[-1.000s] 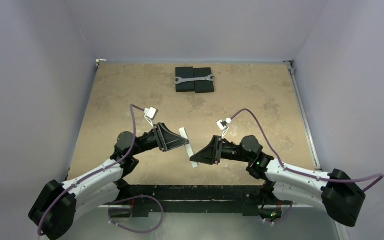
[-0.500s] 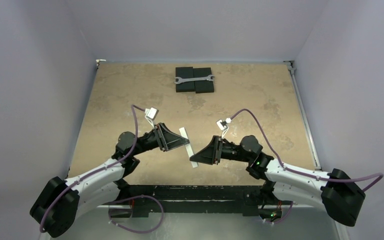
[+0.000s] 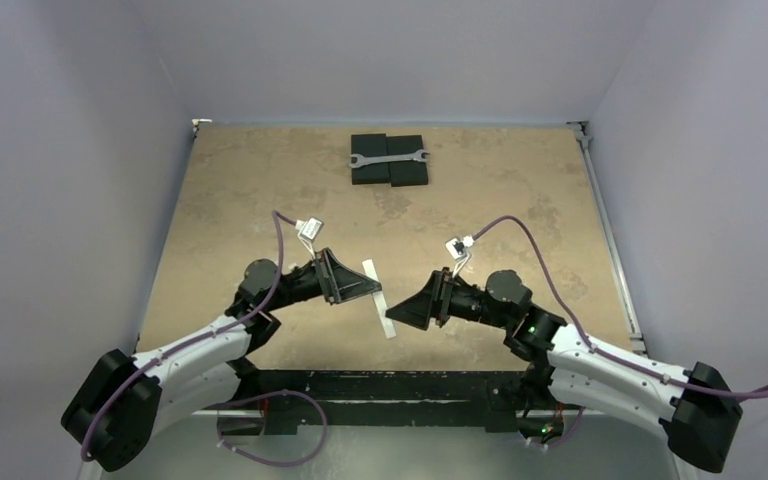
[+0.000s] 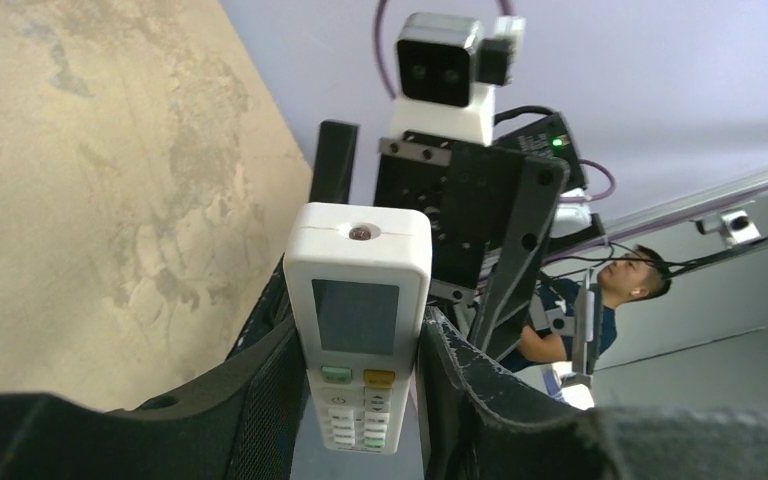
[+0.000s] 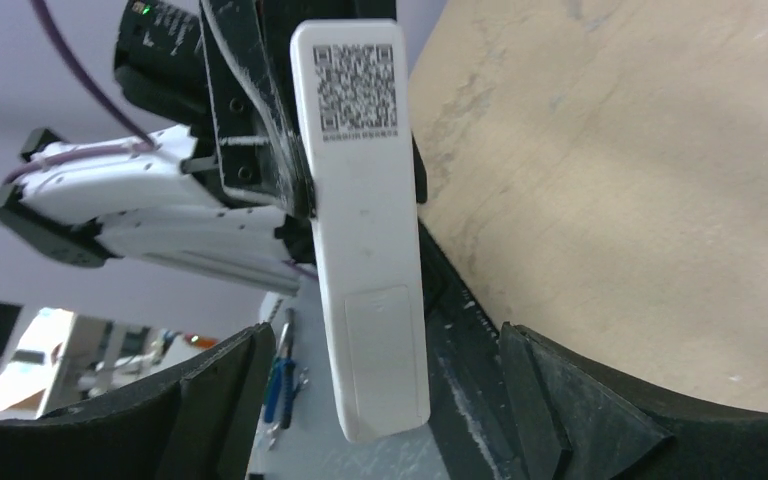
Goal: Load the batteries into the remote control
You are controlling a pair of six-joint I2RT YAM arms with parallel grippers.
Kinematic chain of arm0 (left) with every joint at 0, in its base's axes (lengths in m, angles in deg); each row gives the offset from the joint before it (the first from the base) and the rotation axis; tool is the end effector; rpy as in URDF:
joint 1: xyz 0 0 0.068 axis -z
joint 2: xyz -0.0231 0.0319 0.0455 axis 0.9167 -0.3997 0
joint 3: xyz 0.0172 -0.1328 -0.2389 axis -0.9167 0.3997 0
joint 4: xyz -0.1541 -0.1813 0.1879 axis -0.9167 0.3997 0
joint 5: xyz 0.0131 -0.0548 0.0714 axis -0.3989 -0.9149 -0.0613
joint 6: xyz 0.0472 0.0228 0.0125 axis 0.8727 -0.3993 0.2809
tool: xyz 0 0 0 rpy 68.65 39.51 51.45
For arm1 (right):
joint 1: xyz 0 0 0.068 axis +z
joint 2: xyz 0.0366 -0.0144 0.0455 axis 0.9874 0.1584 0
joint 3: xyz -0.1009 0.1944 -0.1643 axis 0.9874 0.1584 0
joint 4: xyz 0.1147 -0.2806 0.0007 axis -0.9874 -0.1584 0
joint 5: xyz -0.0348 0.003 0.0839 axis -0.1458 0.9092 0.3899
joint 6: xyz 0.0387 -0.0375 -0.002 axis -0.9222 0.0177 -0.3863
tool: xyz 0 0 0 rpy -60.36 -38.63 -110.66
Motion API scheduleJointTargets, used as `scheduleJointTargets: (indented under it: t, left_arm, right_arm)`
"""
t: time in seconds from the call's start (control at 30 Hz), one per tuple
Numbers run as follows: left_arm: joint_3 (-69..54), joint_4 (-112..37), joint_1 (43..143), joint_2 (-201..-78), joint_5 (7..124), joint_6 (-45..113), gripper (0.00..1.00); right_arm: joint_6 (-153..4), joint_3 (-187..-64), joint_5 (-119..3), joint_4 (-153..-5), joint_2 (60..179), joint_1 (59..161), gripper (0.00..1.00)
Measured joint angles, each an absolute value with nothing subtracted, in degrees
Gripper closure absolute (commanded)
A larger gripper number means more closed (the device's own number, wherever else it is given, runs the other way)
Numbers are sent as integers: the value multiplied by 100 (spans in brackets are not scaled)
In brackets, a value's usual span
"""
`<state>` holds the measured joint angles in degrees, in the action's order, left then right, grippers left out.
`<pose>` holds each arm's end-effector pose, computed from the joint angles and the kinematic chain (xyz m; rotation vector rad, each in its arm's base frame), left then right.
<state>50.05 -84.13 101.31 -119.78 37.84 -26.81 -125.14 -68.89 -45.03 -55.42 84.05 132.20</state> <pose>0.1760 -0.1480 0.2012 0.0556 1.8013 -1.8815 0.1326 0.1851 0.2201 -0.2159 1.9294 1.6626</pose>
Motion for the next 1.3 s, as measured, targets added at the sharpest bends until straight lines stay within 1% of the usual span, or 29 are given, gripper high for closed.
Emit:
scheduleJointTargets:
  t: [0.13,0.33,0.57,0.73,0.87,1.1,1.3]
  left_arm:
    - [4860,-7676,10131,-11982,3806,-2283,100]
    - [4268,-6321,10134,-12078,4020,-1485,100]
    - [3488,-4968,10134,-12511,4479,-652,100]
    - [3011,-4019,10201,-12935,4975,-167,100]
    - [2434,-3197,10558,-13506,5655,233,100]
    - [1584,-2402,11165,-14603,6566,624,100]
    - [1127,-2000,11345,-15372,7032,790,100]
  right_arm:
    - [-12097,-7267,-4995,-6466,8279,13220,3]
    - [-11570,-7787,-5832,-7640,8150,13207,2]
    - [-11140,-8301,-6940,-8943,8095,13193,1]
    - [-11011,-8390,-7471,-9410,7992,13193,1]
    - [-10941,-8423,-7804,-9721,7992,13193,1]
    - [-10834,-8502,-8112,-9974,8036,13193,1]
    - [-10816,-8502,-8125,-10020,8038,13193,1]
